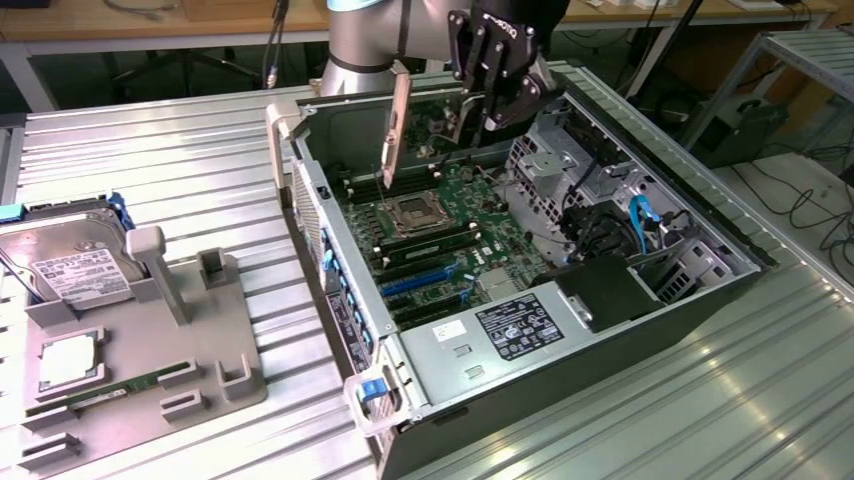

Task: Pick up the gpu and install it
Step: 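Insert the gpu into the slot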

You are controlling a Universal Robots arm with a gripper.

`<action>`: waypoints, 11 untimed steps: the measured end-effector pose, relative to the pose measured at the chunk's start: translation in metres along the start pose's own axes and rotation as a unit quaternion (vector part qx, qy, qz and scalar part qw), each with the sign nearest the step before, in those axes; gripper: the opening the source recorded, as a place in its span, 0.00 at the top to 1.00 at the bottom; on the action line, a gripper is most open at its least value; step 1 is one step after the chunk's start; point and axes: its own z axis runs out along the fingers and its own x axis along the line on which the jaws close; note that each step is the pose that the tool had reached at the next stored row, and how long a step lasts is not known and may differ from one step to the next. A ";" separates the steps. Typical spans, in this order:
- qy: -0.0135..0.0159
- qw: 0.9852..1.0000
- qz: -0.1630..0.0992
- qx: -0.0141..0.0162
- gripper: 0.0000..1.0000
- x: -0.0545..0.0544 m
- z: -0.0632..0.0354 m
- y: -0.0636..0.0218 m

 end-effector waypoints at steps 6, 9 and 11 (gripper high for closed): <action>0.000 1.000 0.000 0.000 0.72 0.000 0.0019 0.0000; 0.000 1.000 0.000 0.000 0.72 0.000 0.0032 0.0000; 0.000 1.000 0.000 0.000 0.72 0.000 0.0040 0.0000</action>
